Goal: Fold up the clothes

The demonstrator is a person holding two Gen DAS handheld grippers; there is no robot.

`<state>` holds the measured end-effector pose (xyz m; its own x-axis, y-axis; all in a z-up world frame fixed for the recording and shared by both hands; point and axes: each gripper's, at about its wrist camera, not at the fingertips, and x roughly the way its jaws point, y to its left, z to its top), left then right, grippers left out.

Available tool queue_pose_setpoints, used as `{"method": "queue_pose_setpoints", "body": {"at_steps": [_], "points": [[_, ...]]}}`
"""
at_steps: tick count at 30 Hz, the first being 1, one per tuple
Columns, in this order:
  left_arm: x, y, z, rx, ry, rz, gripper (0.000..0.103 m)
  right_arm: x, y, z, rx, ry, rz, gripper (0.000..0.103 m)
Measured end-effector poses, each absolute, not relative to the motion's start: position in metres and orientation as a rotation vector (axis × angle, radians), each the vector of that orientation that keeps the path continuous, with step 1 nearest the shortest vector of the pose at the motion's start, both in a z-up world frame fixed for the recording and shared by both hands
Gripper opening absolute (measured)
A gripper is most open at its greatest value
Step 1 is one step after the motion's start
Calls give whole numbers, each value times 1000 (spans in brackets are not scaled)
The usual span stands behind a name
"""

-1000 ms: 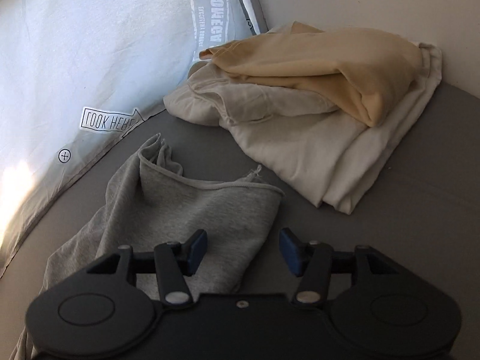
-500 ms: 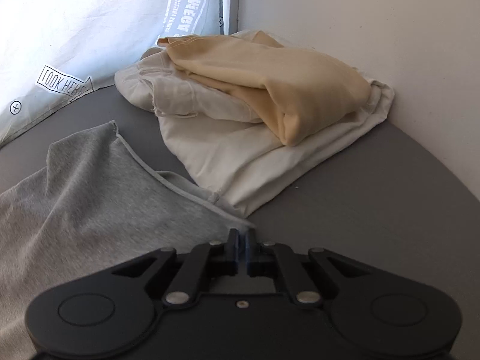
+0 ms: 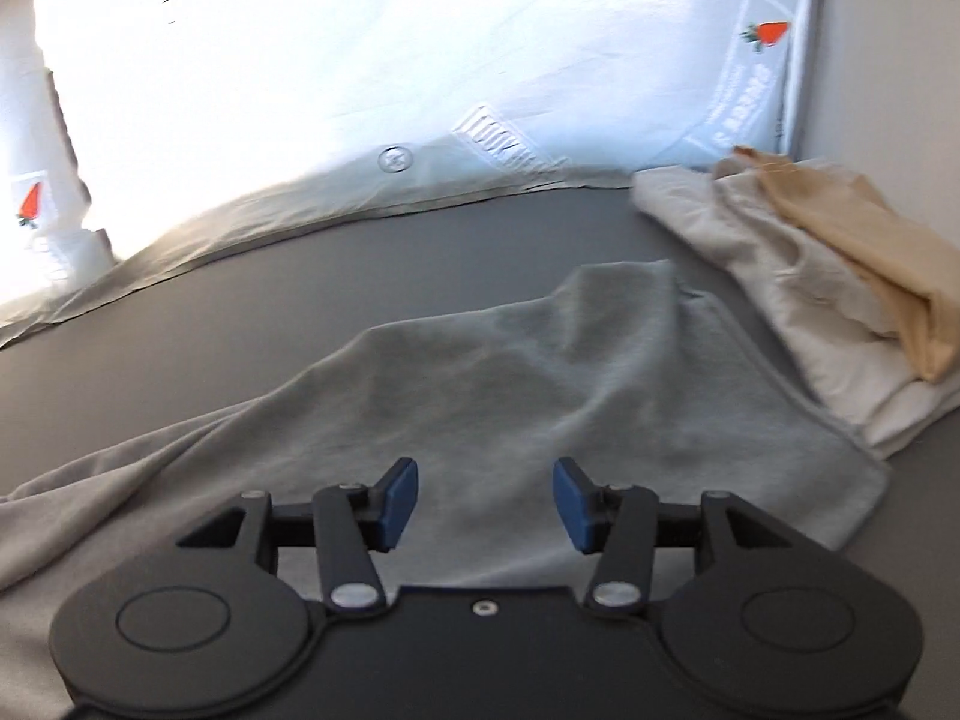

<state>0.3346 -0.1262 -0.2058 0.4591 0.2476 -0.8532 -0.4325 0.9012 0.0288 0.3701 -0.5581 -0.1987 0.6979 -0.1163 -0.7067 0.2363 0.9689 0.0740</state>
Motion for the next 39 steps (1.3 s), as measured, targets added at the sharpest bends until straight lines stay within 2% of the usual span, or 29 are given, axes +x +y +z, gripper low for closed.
{"method": "queue_pose_setpoints", "body": {"at_steps": [2, 4, 6, 8, 9, 10, 16, 20, 21, 25, 26, 28, 39], "points": [[345, -125, -212, -253, 1015, 413, 75, 383, -530, -203, 177, 799, -86, 65], [356, -124, -219, -302, 1025, 407, 75, 393, -511, -207, 162, 809, -24, 68], [368, -125, -224, -323, 1038, 388, 76, 402, -493, -210, 145, 819, 37, 66], [379, -127, -230, -345, 1051, 368, 76, 412, -475, -213, 128, 828, 97, 55], [385, -127, -232, -356, 1058, 358, 76, 415, -462, -216, 90, 844, 112, 53], [391, -128, -234, -367, 1060, 355, 81, 418, -458, -217, 67, 850, 116, 50], [412, -120, -234, -493, 1044, 355, 86, 427, -448, -220, 13, 863, 119, 50], [427, -125, -233, -439, 1056, 389, 85, 426, -446, -224, -21, 870, 109, 50], [430, -128, -233, -404, 1056, 402, 82, 425, -446, -225, -21, 867, 106, 50], [437, -142, -230, -233, 1050, 456, 43, 426, -444, -226, -36, 865, 102, 51], [437, -144, -229, -217, 1045, 442, 37, 425, -443, -226, -38, 863, 101, 51], [439, -146, -228, -188, 1035, 419, 2, 424, -444, -228, -38, 859, 102, 51], [442, -121, -210, -334, 932, 431, 2, 416, -442, -225, -63, 835, 100, 51]]}}
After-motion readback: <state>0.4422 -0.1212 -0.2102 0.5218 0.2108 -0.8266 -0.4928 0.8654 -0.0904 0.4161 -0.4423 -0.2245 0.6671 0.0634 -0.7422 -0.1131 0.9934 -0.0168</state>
